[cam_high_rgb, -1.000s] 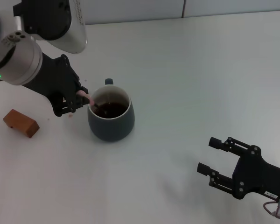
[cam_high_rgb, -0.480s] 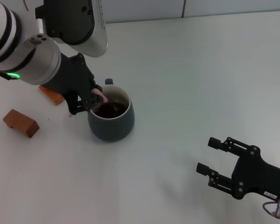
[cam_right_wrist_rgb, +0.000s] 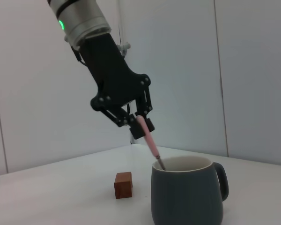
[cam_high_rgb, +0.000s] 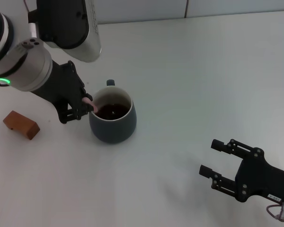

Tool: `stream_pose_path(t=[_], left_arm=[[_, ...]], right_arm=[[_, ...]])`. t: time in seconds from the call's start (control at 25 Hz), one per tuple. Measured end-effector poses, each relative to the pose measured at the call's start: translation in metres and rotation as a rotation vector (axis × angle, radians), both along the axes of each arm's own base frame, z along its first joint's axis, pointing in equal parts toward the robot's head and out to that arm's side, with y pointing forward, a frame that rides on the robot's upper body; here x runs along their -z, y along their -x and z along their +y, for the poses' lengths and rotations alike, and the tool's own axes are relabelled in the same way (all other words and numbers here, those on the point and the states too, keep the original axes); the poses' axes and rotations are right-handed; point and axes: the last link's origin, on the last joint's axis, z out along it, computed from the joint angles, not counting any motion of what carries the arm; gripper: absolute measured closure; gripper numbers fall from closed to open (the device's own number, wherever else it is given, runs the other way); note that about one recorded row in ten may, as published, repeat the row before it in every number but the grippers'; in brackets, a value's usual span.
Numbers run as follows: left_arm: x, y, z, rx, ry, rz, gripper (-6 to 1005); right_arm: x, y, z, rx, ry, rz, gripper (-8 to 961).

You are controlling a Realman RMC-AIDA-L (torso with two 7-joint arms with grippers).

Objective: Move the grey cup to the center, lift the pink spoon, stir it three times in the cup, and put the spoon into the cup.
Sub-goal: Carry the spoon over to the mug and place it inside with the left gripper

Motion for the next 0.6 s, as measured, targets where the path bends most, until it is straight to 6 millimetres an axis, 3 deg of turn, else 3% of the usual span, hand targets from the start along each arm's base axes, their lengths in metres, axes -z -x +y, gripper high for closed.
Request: stream_pose_path(t=[0.48, 0.6], left_arm=[[0.005, -0.009, -0.007, 0.017, 0.062, -0.054, 862], [0.003, -0.011, 0.006, 0.041, -0.028, -0.074, 861]], right_arm=[[0.0, -0.001, -0.002, 0.011, 0.003, 0.003, 257], [0.0, -0.001, -0.002, 0.01, 0.004, 0.004, 257]])
